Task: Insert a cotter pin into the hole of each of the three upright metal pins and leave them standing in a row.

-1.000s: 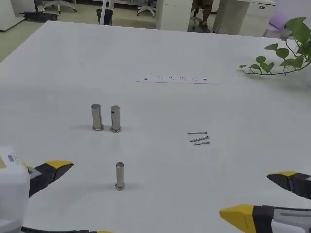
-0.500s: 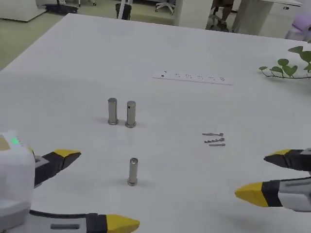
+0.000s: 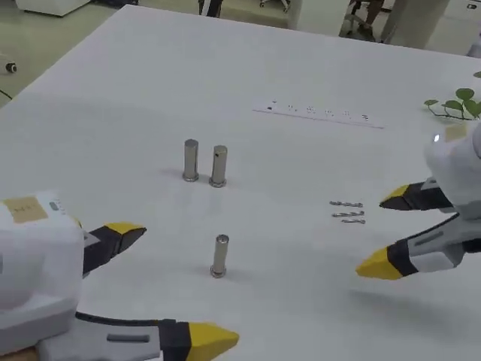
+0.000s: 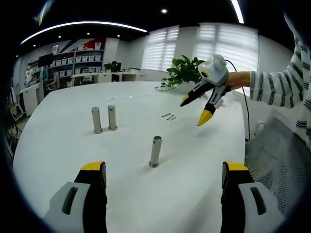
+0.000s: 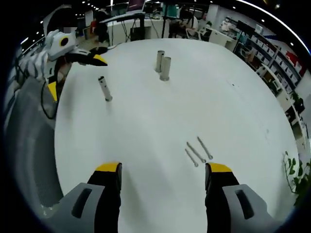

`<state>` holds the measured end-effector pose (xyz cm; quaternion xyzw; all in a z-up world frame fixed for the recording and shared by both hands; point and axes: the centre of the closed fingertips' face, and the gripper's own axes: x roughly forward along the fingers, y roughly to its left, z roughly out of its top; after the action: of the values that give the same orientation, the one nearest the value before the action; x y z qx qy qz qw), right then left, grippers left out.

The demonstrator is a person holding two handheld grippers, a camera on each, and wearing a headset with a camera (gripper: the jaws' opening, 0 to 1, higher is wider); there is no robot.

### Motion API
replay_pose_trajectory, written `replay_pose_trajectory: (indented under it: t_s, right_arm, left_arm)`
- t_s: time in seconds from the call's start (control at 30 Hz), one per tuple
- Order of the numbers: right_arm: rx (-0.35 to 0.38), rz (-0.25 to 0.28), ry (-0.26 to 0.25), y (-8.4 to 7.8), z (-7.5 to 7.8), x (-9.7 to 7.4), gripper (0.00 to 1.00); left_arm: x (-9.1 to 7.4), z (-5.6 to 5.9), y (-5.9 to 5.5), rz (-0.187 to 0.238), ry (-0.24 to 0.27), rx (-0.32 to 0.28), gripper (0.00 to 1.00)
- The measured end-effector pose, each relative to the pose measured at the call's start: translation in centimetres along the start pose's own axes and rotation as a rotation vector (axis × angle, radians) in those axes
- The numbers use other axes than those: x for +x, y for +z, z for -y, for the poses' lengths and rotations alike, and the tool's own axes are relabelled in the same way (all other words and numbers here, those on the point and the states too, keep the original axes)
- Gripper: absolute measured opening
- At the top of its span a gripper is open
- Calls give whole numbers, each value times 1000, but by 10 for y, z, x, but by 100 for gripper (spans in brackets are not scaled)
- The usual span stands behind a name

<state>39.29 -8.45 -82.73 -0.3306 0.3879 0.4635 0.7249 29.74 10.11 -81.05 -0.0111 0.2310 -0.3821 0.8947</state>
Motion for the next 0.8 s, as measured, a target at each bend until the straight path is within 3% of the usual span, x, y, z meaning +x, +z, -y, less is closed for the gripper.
replay_pose_trajectory:
  t_s: [0.07,0.13,0.3,0.47,0.63,0.7,0.8]
  right_arm:
    - [-8,-7,20,2,2,3,71]
    - [-37,-8,36,4,3,7,70]
    - [-19,4,68,5,8,17,70]
    - [83,22,132,2,11,26,63]
    - [114,17,135,-2,19,31,58]
    - [121,8,146,-4,17,33,55]
    - [115,-10,134,-6,18,36,54]
  left_arm:
    - [2,7,0,-4,-28,-8,100]
    - [4,9,0,-9,-32,-16,100]
    - [6,11,5,18,-35,-40,100]
    - [5,12,11,48,-29,-47,100]
    - [3,14,11,35,-44,-64,100]
    - [3,10,11,20,-24,-72,100]
    - [0,8,16,43,-16,-65,100]
